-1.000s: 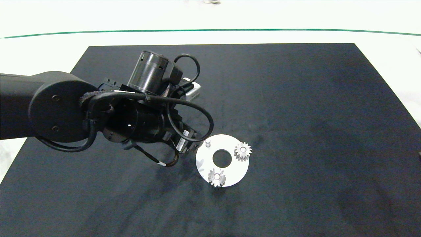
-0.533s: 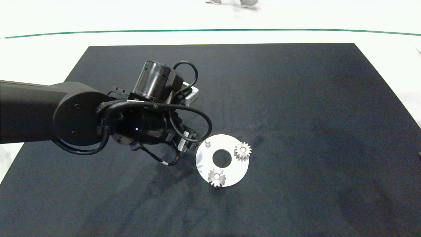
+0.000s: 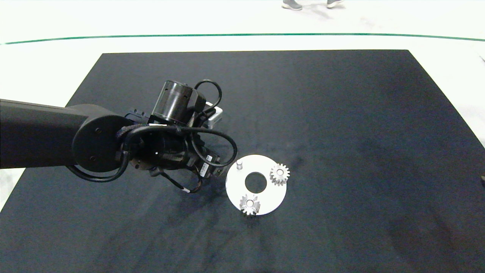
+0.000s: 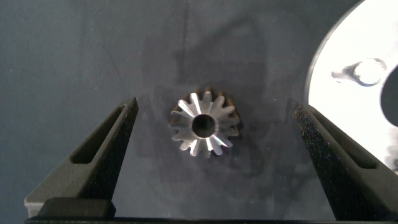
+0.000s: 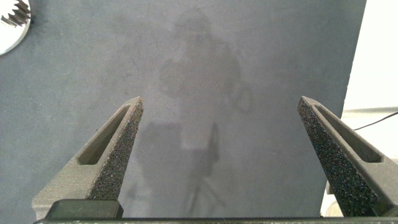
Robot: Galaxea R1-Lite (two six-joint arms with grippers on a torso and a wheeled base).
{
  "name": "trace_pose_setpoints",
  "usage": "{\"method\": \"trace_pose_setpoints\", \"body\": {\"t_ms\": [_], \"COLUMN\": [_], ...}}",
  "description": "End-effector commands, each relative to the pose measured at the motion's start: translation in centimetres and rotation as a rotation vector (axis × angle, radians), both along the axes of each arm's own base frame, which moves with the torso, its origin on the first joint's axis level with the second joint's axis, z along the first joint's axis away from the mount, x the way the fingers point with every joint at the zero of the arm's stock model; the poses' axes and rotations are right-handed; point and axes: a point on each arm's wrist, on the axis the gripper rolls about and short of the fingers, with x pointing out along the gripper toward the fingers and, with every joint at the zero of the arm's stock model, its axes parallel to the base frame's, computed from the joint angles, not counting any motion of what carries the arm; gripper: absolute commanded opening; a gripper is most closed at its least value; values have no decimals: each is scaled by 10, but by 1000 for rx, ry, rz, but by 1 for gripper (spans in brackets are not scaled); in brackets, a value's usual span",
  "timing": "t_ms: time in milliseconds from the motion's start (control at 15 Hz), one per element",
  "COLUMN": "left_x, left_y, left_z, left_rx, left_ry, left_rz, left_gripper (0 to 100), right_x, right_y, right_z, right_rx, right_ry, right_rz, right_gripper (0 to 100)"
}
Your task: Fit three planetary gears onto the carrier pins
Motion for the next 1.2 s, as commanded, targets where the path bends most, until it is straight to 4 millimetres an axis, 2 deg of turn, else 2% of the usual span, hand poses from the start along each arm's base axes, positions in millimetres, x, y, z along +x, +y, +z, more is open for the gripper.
{"method": "trace_pose_setpoints", "body": {"t_ms": [67, 600, 1200], "left_x": [2, 3, 3], "left_y": [3, 5, 3], "left_z": [-2, -8, -6], "left_rx": [7, 24, 21], "left_ry": [6, 26, 21], "left_rz": [9, 11, 7], "left_gripper": [99, 83, 65], "right_x": [1, 0, -1], "right_y": [0, 0, 0], "right_z": [-1, -1, 0], "right_rx": [-4, -3, -2], "right_ry": [5, 4, 1], "right_rz": [0, 0, 0], "right_gripper": [100, 100, 100]}}
